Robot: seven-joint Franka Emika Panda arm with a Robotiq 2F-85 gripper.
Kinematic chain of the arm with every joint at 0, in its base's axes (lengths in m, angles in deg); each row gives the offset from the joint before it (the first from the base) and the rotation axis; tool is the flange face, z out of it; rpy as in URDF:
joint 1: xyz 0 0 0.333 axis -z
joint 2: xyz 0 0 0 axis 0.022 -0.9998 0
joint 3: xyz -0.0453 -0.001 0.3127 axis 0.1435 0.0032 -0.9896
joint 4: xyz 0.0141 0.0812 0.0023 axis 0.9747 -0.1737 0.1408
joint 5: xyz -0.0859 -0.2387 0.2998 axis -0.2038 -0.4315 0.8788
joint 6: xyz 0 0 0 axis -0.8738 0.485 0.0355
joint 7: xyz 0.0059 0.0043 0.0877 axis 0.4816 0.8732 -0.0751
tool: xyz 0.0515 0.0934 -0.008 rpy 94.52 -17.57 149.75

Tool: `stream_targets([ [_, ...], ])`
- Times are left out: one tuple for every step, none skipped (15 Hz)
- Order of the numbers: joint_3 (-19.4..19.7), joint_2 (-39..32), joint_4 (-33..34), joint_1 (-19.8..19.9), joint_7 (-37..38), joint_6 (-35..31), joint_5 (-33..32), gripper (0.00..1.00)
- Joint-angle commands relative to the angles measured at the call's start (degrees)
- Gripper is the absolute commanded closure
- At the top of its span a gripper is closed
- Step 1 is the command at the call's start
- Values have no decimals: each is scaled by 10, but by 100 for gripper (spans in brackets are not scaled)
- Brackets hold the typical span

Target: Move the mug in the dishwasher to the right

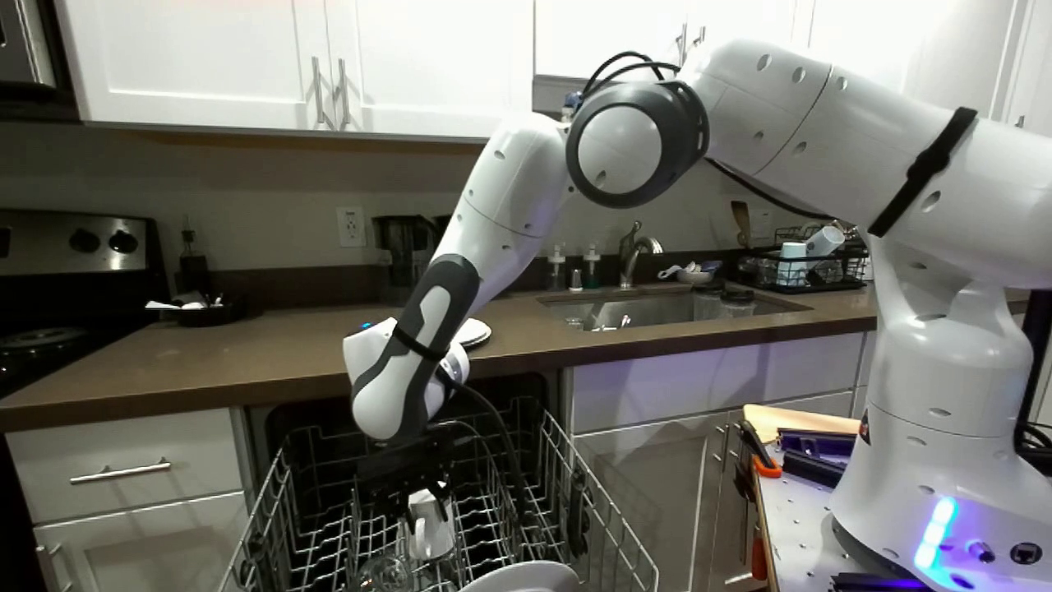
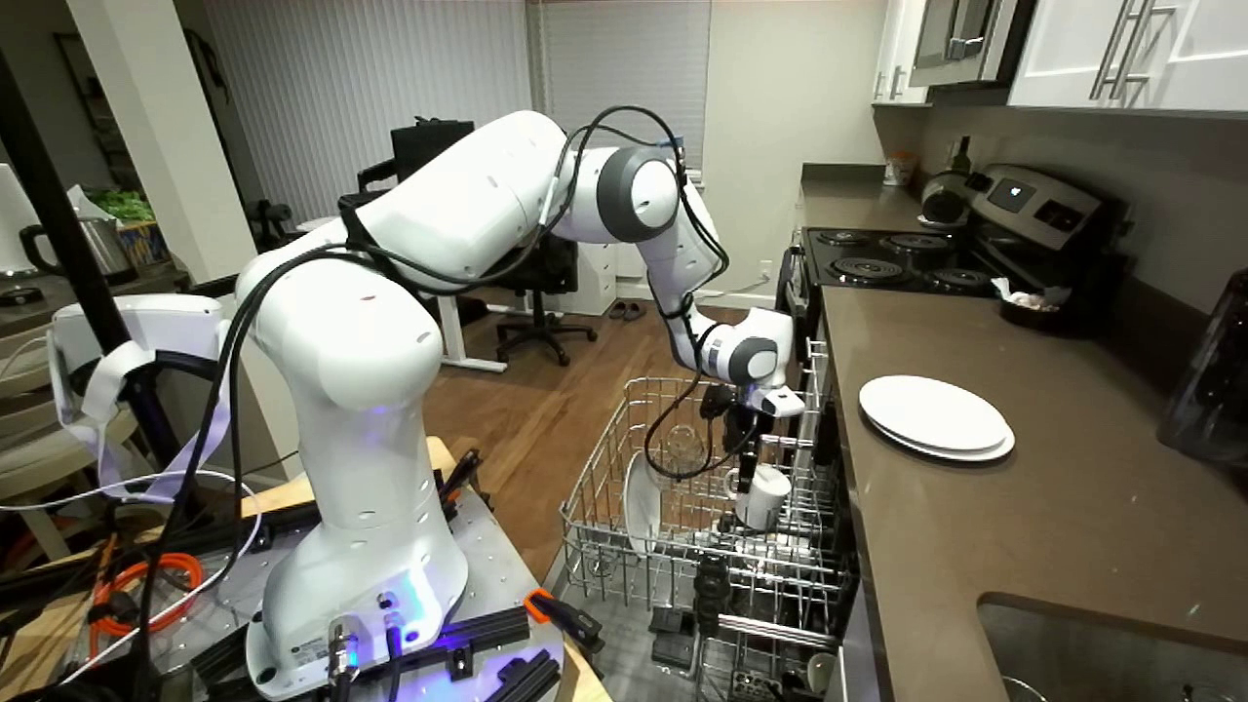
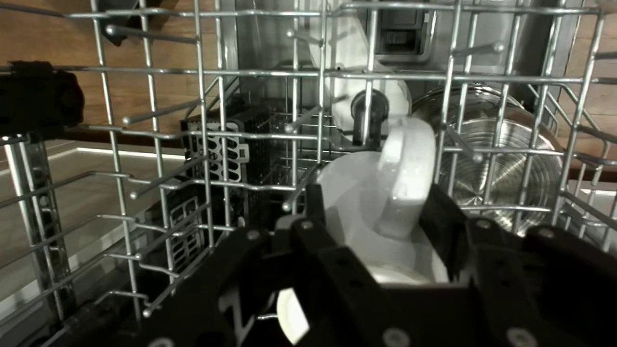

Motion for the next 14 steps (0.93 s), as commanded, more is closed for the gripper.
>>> stream_targets([
  [5,-14,0,-5,16,-52,-5,75],
  [3,-12,-3,-4,19,-59,-2,70],
  [3,-12,-6,-4,24,-61,-2,81],
  [1,-10,-8,-5,27,-63,0,91],
  [0,-8,-12,-5,29,-67,0,94],
  [-1,-4,-17,-5,34,-68,0,95],
  [-1,-2,-20,-5,37,-68,0,91],
  [-1,3,-24,-6,39,-66,-1,91],
  [0,5,-26,-8,42,-61,-3,91],
  [1,14,-34,-11,40,-54,-6,91],
  [2,20,-38,-13,40,-49,-8,91],
  [2,36,-53,-16,36,-40,-11,91],
  [5,44,-62,-21,39,-36,-13,91],
  [10,56,-74,-28,45,-27,-17,91],
])
